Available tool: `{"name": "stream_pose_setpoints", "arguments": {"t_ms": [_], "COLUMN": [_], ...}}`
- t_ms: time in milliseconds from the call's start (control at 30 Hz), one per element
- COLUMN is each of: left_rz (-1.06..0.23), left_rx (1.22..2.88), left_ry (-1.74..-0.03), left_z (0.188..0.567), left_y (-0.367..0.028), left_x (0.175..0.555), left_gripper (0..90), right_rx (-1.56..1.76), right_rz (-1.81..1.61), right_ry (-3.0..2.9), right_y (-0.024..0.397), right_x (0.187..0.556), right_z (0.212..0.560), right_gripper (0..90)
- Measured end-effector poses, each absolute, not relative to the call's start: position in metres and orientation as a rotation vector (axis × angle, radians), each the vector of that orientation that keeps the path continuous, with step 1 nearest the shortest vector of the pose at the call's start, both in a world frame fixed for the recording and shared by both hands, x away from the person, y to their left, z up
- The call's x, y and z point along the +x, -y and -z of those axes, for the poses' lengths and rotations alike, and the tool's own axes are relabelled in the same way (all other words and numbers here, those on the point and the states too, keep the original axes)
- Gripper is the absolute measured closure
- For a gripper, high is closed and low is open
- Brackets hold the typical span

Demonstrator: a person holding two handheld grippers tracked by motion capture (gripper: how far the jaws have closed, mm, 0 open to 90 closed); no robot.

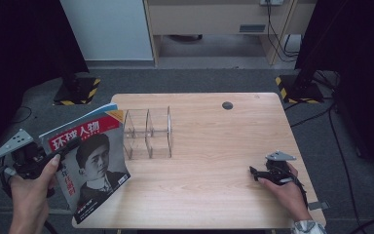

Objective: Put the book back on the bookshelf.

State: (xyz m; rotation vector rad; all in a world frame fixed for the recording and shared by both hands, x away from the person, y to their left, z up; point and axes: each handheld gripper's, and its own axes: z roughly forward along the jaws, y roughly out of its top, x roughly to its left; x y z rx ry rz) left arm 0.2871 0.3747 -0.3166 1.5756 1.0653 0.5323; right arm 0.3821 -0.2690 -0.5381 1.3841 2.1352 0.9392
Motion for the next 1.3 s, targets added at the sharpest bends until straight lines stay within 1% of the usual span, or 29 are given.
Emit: {"name": "stream_pose_setpoints", "arguments": {"t_ms": [733,1067,1300], "left_rz": [-0.567,-0.607,-0.646], "left_rx": [1.564,1.567,1.575], "left_ry": [-1.081,-1.109,-1.125], "left_z": [0.311,0.309,0.31], "left_y": [-0.387,-0.394,-0.392], "left_x": [0.284,0.293,0.309], "left_gripper": [86.4,86.4,86.4], "right_rx": [1.382,1.382,1.382], "right_rz": [-0.938,-0.938,-0.938], "right_ry": [-2.137,-2.137,-2.137], "right_y": [0.269,0.269,0.269], "right_x": [0.382,0.382,0.382], "right_z": [0.538,0.538,0.538], "right_gripper": [17.0,17.1,17.1]}}
